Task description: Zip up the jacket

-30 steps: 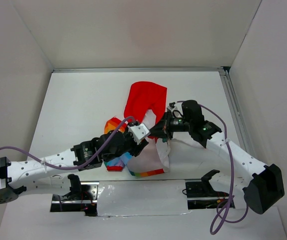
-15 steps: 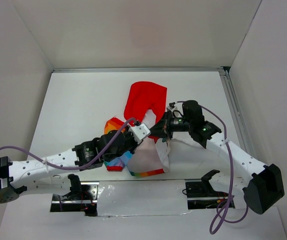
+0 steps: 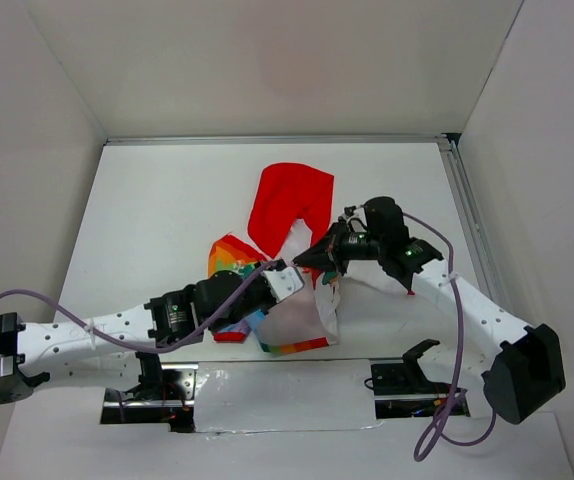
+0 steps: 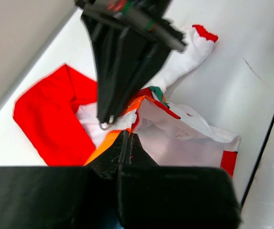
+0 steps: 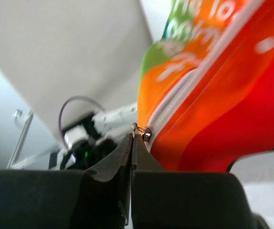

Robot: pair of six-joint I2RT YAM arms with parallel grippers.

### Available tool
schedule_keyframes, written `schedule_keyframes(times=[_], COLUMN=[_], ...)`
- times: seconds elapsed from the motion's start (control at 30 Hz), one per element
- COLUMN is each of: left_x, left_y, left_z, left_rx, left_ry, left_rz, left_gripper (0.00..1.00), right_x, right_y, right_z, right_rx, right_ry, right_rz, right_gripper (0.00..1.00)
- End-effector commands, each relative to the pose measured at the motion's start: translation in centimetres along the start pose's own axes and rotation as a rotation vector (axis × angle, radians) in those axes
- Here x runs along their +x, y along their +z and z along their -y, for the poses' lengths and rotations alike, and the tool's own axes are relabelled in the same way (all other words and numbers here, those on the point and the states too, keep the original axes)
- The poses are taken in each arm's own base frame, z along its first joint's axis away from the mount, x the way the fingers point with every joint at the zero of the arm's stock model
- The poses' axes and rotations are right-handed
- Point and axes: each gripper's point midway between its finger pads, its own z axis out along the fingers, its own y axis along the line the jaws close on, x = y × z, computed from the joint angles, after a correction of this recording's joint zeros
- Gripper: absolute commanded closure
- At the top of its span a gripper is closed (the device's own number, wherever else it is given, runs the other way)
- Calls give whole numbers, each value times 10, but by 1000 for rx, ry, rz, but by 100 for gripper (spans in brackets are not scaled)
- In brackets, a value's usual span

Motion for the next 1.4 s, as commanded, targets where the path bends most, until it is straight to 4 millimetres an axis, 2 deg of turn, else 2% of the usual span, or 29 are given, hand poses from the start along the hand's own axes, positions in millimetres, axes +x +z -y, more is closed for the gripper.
schedule_keyframes(times=[0.0, 0.03, 0.1, 0.23, 0.33, 0.37, 0.4, 0.43, 0.47, 0.5, 0.53, 0.57, 0.6, 0.7, 0.77, 0.8, 0.9, 0.93, 0.97, 1.0, 1.03, 1.07, 1.13, 1.17, 1.23, 1.27, 1.3, 1.33, 1.37], left_x=[-53, -60, -73, -83, -81, -81, -78, -72, -67, -59, -47, -37, -21, 15, 38, 49, 67, 75, 76, 77, 86, 79, 76, 78, 67, 70, 69, 62, 67], left_y=[-5, -8, -13, -24, -29, -30, -32, -31, -31, -32, -30, -30, -28, -24, -20, -20, -19, -20, -18, -19, -24, -24, -29, -36, -42, -48, -51, -55, -62], left_z=[5, 4, 10, 14, 20, 21, 21, 23, 25, 28, 35, 46, 57, 80, 83, 84, 90, 85, 81, 81, 80, 77, 71, 70, 64, 62, 57, 46, 44], left_rx=[24, 25, 72, 116, 158, 164, 163, 167, 172, 183, 206, 248, 283, 339, 315, 302, 284, 244, 215, 196, 181, 171, 129, 120, 89, 56, 19, -37, -82], left_ry=[59, 65, 86, 79, 63, 42, 27, 18, -13, -34, -52, -97, -115, -225, -259, -278, -345, -355, -370, -405, -406, -419, -471, -487, -559, -615, -656, -702, -768], left_rz=[204, 228, 283, 330, 316, 310, 300, 288, 275, 247, 211, 180, 142, 13, -80, -119, -176, -211, -241, -267, -323, -326, -335, -367, -356, -382, -388, -370, -408], left_gripper=[100, 100, 100, 100, 100, 100, 100, 100, 100, 100, 100, 100, 100, 100, 100, 100, 99, 83, 58, 19, 1, 1, 1, 1, 1, 1, 1, 1, 1], right_x=[-41, -54, -59, -82, -132, -161, -186, -210, -259, -282, -301, -334, -349, -393, -402, -402, -391, -386, -383, -372, -368, -365, -353, -351, -338, -337, -326, -325, -309], right_y=[-4, -5, 1, 15, 23, 14, 22, 14, 11, 8, -5, -4, -8, -21, -29, -36, -30, -28, -29, -29, -30, -32, -42, -42, -58, -58, -75, -73, -90], right_z=[7, 13, 23, 21, 6, -20, -15, -55, -41, -44, -90, -76, -83, -129, -149, -169, -186, -188, -188, -188, -188, -186, -183, -173, -177, -160, -164, -133, -148], right_rx=[130, 164, 187, 173, 177, 126, 139, 92, 190, 232, 178, 234, 235, 181, 164, 145, 92, 85, 85, 75, 76, 77, 98, 124, 154, 194, 205, 260, 223], right_ry=[-96, -119, -174, -219, -248, -262, -259, -301, -310, -294, -356, -344, -356, -403, -446, -504, -592, -605, -606, -626, -635, -642, -651, -650, -677, -650, -650, -613, -644], right_rz=[198, 255, 239, 273, 391, 465, 484, 561, 676, 729, 783, 830, 860, 937, 973, 994, 911, 886, 876, 832, 819, 809, 810, 803, 837, 834, 877, 862, 911], right_gripper=[100, 100, 100, 100, 100, 100, 100, 100, 100, 100, 100, 100, 100, 100, 100, 100, 100, 100, 89, 53, 25, 2, 0, 0, 0, 0, 0, 0, 0])
